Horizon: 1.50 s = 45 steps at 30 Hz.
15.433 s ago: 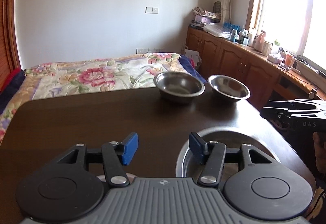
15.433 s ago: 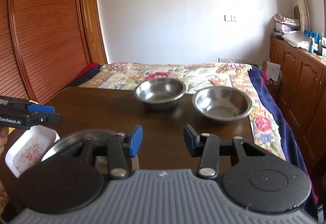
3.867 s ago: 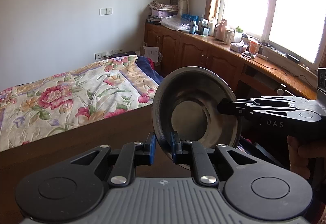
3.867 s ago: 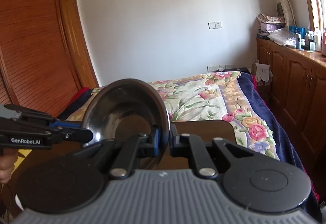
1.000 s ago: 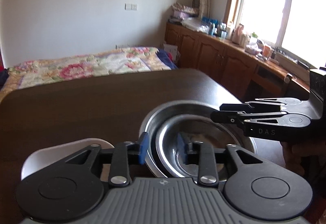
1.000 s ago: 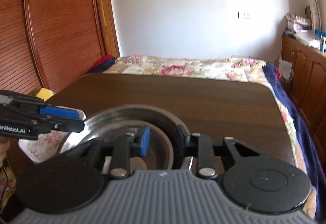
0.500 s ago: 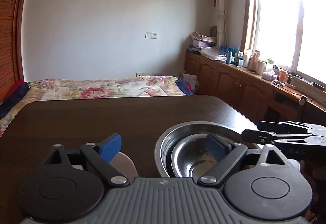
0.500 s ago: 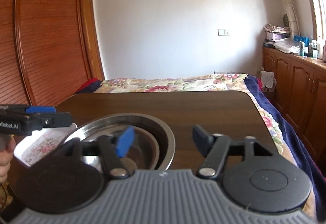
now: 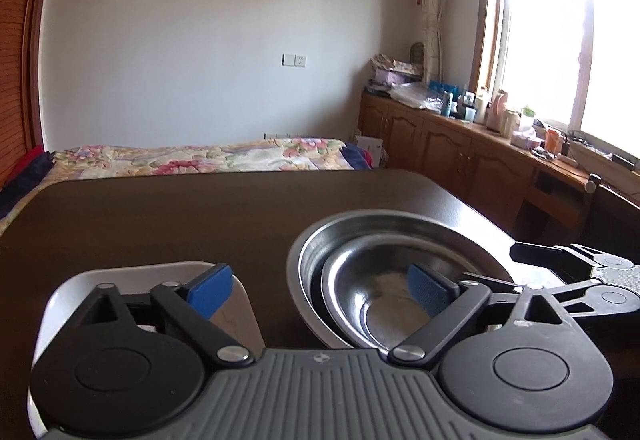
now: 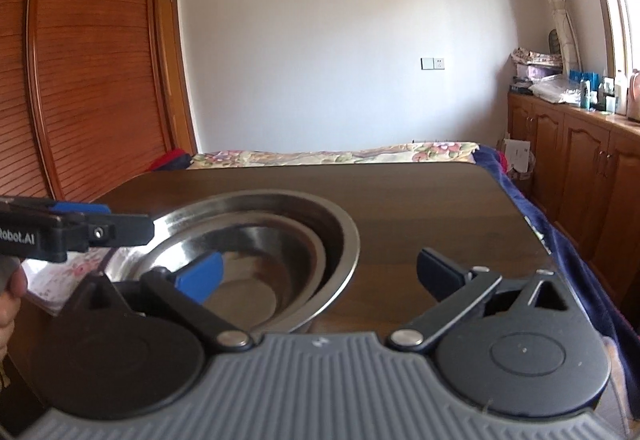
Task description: Organize plates and bowls
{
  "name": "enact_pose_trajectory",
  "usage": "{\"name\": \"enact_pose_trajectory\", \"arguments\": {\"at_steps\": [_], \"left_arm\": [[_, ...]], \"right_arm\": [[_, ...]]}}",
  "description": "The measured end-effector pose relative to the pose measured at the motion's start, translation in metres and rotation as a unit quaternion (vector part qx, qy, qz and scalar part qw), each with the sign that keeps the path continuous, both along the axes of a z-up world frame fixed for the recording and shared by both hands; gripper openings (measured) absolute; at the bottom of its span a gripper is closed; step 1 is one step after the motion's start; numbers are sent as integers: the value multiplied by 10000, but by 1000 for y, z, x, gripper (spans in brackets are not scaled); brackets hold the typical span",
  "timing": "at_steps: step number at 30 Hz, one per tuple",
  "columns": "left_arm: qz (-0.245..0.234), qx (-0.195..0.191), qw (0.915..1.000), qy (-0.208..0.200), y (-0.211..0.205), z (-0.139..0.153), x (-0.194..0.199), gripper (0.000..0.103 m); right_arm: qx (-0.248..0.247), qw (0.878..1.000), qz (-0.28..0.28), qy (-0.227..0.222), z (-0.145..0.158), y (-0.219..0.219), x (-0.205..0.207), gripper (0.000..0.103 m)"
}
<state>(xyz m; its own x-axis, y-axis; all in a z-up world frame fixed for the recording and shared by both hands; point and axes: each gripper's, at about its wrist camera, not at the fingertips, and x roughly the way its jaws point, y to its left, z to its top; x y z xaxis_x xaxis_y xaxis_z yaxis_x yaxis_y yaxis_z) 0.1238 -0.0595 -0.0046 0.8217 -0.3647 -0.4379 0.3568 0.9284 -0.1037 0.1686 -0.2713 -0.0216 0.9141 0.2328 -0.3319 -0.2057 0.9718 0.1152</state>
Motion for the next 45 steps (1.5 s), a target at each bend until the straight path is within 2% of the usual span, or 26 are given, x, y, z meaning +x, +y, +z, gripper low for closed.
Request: {"name": "enact_pose_trajectory", "arguments": {"at_steps": [3, 5, 6, 8, 10, 12, 15, 17, 21, 24, 36, 45], "left_arm": [[-32, 43, 9999, 127, -2, -2, 2, 79], [-99, 22, 9997, 227, -4, -4, 4, 66], [-127, 7, 9996, 263, -4, -4, 5, 64], [-109, 30, 9994, 319, -6, -4, 7, 53], [-61, 39, 9992, 396, -5, -5, 8, 48], [-6, 31, 9990, 453, -5, -5, 9, 42], [65, -18, 9986, 524, -2, -5, 8, 36], [90, -59, 9983, 571, 1, -5, 7, 27], [154, -32, 9983, 553, -1, -4, 5, 24], [256, 65, 9983, 520, -5, -4, 1, 19], [286, 270, 9981, 468, -8, -2, 0, 18], [271, 163, 9984, 461, -2, -4, -4, 18]], "right_arm": [[36, 10000, -35, -40, 0, 2, -1, 103], [48, 10000, -42, -31, -1, 2, -1, 101], [46, 10000, -51, -25, -1, 3, -1, 92], [11, 9999, -98, 46, -2, 3, 0, 81], [118, 9998, -101, 138, -3, 1, 3, 77], [227, 9995, -124, 184, -3, -3, 4, 64], [306, 9991, -128, 251, -5, -3, 5, 54], [286, 9992, -113, 261, -6, -1, 5, 49], [234, 9994, -71, 259, -7, 1, 4, 36], [221, 9993, -96, 272, -7, 4, 4, 31], [203, 9994, -81, 285, -7, 4, 3, 27], [152, 9994, -82, 305, -7, 7, 4, 27]]}}
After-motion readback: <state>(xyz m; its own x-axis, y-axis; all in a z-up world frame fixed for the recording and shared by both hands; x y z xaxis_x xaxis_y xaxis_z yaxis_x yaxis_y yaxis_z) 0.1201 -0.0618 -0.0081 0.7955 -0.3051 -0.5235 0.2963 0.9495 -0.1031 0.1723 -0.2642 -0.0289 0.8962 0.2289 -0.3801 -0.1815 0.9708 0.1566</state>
